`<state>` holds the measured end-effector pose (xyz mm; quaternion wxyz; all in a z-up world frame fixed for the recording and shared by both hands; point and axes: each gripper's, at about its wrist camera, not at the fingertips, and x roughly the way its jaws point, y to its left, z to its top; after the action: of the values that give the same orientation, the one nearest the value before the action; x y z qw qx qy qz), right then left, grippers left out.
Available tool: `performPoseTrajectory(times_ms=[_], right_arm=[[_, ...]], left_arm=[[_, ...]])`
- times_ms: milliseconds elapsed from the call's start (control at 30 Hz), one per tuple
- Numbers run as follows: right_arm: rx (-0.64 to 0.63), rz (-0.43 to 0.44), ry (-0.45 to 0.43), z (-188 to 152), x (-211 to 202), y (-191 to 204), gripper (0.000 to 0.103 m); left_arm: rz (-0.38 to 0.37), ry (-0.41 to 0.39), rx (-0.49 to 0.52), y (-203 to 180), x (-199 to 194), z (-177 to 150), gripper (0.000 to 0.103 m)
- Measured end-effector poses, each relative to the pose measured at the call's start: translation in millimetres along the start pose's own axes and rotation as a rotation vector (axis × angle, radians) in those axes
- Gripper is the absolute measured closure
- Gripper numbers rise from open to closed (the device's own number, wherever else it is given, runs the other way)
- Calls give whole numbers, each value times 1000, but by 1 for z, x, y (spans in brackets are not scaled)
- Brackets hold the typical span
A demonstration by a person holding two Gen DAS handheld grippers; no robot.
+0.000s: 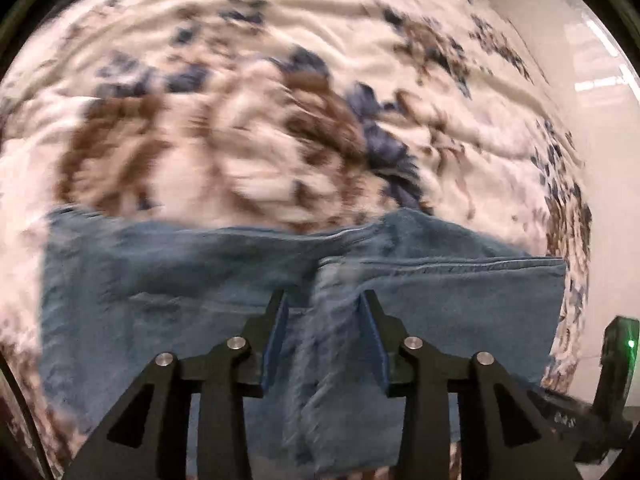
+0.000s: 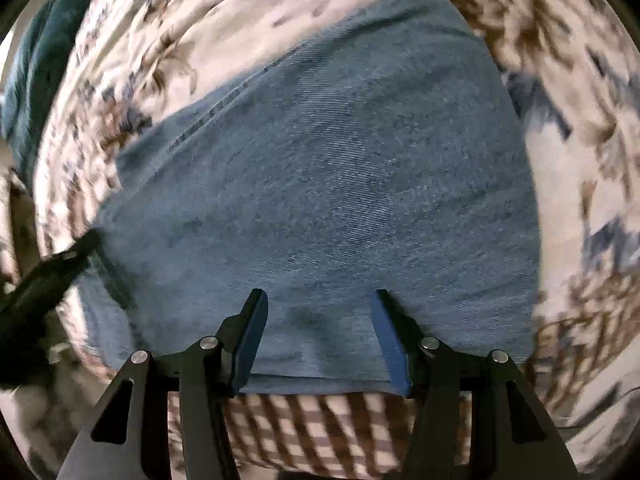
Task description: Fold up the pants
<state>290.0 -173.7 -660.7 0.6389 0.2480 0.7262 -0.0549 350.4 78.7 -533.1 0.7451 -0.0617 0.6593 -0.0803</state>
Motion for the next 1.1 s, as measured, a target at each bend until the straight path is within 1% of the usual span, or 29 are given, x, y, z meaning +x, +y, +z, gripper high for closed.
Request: performPoseTrajectory(times_ms=[33,67,100,133,167,200,233,300,333,367,400,467,567,633,667,800,867,933,967,1033,1067,1100], right_arm=[[-31,-56,-12,-1,-2,6,34],[-70,-111,-33,-3,-5,13,27],[-107,-157,-56,-5,-8,20,21],[-136,-191,-75,-7,-11,27,21],[-172,-225,-93,-9,-13,36,21],[-192,-239,-101,-11,-15,42,21],[-207,-245,-108,-14,-16,48,19],[-243,-250,-120,-19,-19,61,16],[-259,-252,-128,-22,-20,68,16],[-272,-251,-134,-24,-20,74,16],[-284,-248,-135,-27,-20,81,16],[-302,-241,-131,-31,-18,92,16],[-312,-236,-115,-35,-12,110,16],[-310,-225,-100,-38,-7,119,16],[-307,-219,-92,-39,-4,123,16],[-318,-201,-57,-47,8,137,16],[-330,-206,-52,-50,13,143,16],[-329,-205,-39,-52,20,145,16],[-325,-201,-28,-51,23,146,16],[-311,-190,-16,-49,30,149,16],[-307,-192,-12,-49,32,148,16],[-305,-195,-9,-50,35,149,16]], left_arm=[[16,-16,-11,8,-10,-5,62],[32,-52,-24,18,-25,-13,51],[37,-61,-23,22,-29,-17,40],[56,-56,-22,23,-29,-20,16],[92,-61,-44,36,-35,-28,8],[101,-64,-64,37,-31,-30,8],[114,-62,-92,47,-32,-34,8],[128,-55,-180,77,-34,-45,8],[112,-51,-234,93,-35,-50,8],[94,-49,-271,101,-32,-51,8],[70,-45,-362,123,-31,-59,8],[-3,-49,-503,157,-28,-72,8],[-62,-87,-685,194,-26,-88,8],[-101,-112,-787,210,-24,-96,8],[-118,-115,-815,215,-22,-98,8],[-237,-76,-992,240,10,-116,8],[-276,-82,-1046,247,22,-122,9],[-297,-100,-1064,248,24,-121,9],[-317,-119,-1080,248,26,-121,9],[-400,-186,-1134,247,24,-121,10],[-449,-244,-1179,244,21,-126,10],[-490,-284,-1204,242,19,-130,10]])
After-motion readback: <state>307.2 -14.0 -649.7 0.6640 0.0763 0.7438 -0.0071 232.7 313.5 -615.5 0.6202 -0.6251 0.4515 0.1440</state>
